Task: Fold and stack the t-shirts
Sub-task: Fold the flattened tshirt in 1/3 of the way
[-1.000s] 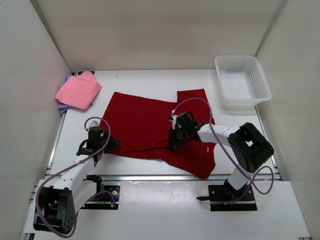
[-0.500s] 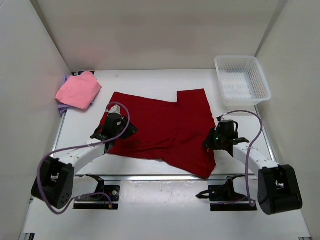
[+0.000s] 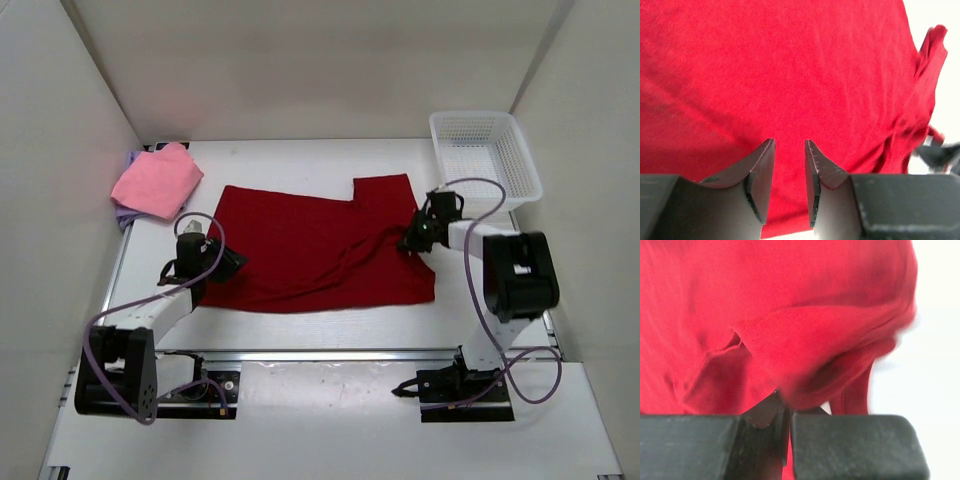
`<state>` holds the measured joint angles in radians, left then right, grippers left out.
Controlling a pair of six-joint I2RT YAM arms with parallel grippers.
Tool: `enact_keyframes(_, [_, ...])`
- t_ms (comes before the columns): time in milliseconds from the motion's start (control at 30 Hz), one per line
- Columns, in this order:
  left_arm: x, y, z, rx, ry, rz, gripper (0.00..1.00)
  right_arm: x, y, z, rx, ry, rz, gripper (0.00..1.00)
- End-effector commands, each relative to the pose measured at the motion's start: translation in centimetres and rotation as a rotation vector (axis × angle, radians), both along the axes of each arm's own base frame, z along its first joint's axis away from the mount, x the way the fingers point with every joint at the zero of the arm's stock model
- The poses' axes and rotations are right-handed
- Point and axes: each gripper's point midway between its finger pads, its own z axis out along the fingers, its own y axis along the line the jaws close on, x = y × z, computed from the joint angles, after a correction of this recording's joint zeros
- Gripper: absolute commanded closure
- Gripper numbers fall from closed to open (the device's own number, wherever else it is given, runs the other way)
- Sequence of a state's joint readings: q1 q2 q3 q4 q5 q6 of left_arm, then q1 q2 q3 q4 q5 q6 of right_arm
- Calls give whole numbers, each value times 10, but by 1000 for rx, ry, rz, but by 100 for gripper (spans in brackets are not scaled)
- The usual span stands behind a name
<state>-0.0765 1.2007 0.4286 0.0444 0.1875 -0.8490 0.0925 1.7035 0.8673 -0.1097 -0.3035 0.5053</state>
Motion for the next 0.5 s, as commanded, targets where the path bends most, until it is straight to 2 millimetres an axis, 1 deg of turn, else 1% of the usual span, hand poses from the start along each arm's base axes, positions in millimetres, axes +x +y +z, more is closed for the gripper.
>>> enact_keyframes(0, [-10, 12, 10, 63, -34, 2, 58, 36, 5, 6, -59, -31, 55, 100])
enact_keyframes(67, [-14, 30, 6, 108, -10, 56, 58, 37, 4, 18, -104, -51, 62, 99])
enact_keyframes(100, [-17, 36, 7, 126, -1, 62, 58, 34, 5, 34, -116, -91, 67, 97])
enact_keyframes(133, [-21, 44, 0, 154, 26, 87, 58, 25, 1, 32, -128, -84, 55, 90])
enact_keyframes(167, [-23, 45, -2, 163, 35, 90, 58, 16, 4, 41, -123, -113, 59, 82])
enact_keyframes(200, [-28, 46, -9, 164, 58, 88, 58, 11, 6, 58, -120, -152, 61, 78])
enact_keyframes(233, [-29, 42, -10, 152, 59, 74, 59, -2, 5, 51, -132, -137, 66, 72])
enact_keyframes(267, [-34, 41, -16, 153, 76, 70, 58, -14, 8, 56, -131, -151, 66, 69])
enact_keyframes(300, [-38, 42, -21, 157, 85, 71, 60, -22, 19, 65, -109, -179, 92, 69])
enact_keyframes(333, [-40, 41, -22, 151, 91, 71, 58, -40, 29, 53, -96, -152, 133, 71])
enact_keyframes(367, [-44, 42, -28, 141, 108, 75, 58, -51, 29, 44, -95, -136, 131, 76])
enact_keyframes(400, [-44, 48, -32, 121, 113, 103, 58, -66, 33, 33, -89, -107, 144, 80])
enact_keyframes(433, [-46, 47, -36, 90, 132, 98, 58, -71, 36, 30, -81, -111, 158, 86])
enact_keyframes(467, [-48, 44, -40, 59, 147, 101, 58, -80, 35, 16, -71, -69, 152, 91])
